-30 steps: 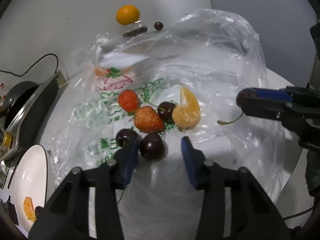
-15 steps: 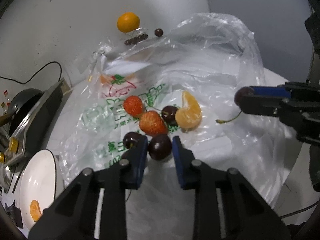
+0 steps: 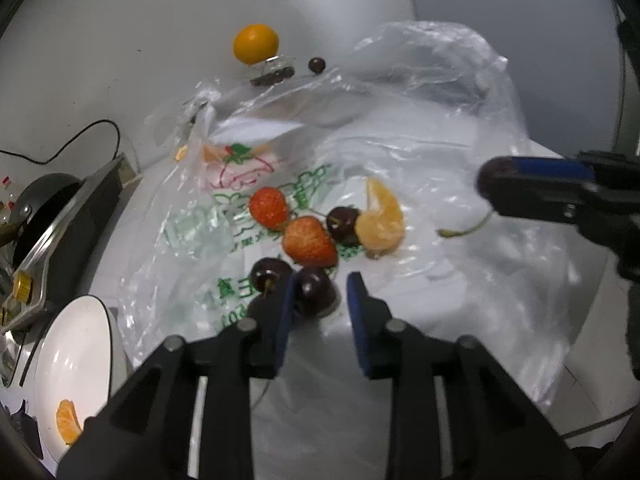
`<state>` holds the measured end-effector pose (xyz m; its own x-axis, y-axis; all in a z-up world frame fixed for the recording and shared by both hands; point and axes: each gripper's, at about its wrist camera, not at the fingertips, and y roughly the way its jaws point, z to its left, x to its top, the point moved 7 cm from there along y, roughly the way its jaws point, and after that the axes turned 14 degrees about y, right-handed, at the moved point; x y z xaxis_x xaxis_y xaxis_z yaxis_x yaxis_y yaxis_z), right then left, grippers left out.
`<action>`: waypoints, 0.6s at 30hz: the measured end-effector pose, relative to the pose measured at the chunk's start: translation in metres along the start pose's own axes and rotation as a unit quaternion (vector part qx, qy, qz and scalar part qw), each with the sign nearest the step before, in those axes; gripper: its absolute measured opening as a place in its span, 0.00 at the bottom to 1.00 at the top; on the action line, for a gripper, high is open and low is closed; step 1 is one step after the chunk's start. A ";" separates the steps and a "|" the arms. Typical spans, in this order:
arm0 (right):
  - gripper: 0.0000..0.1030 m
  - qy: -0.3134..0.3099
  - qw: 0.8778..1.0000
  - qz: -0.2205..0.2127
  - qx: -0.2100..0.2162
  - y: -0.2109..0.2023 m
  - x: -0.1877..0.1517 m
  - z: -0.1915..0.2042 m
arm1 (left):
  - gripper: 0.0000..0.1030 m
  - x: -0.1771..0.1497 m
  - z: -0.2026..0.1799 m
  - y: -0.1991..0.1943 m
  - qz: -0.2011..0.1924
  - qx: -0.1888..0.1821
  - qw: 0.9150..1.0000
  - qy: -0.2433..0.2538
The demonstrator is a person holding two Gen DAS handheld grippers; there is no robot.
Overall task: Organize fruits
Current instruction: 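Close the left tool on a dark cherry beside the strawberries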
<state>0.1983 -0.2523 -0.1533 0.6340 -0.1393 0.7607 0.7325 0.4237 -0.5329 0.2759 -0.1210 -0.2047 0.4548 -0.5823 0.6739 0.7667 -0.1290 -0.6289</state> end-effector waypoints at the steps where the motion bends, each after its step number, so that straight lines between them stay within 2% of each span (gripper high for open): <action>1: 0.30 0.000 1.000 0.001 0.000 0.000 0.000 0.000 | 0.28 0.000 0.001 0.001 0.000 0.000 1.000 -0.002; 9: 0.30 0.011 1.000 0.005 0.008 0.007 -0.001 -0.007 | 0.29 0.001 0.003 0.011 0.017 0.016 1.000 0.007; 10: 0.30 0.012 1.000 0.006 0.010 0.008 -0.001 -0.008 | 0.31 0.001 0.003 0.012 0.018 0.016 1.000 0.010; 12: 0.30 0.013 1.000 0.007 0.012 0.010 -0.002 -0.009 | 0.51 0.002 -0.002 0.014 0.022 0.012 0.999 0.022; 13: 0.30 0.014 1.000 0.008 0.014 0.011 -0.003 -0.009 | 0.64 0.003 -0.005 0.015 0.027 0.008 0.999 0.030; 15: 0.30 0.015 1.000 0.007 0.018 0.012 -0.003 -0.010 | 0.65 0.004 -0.011 0.016 0.030 0.008 0.998 0.047; 18: 0.30 0.019 1.000 0.006 0.022 0.012 -0.004 -0.011 | 0.64 0.004 -0.010 0.017 0.031 0.000 0.999 0.041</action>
<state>0.2073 -0.2564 -0.1667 0.6520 -0.1686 0.7392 0.7140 0.4645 -0.5238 0.2862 -0.1331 -0.2164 0.4640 -0.6523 0.5994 0.7379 -0.0898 -0.6689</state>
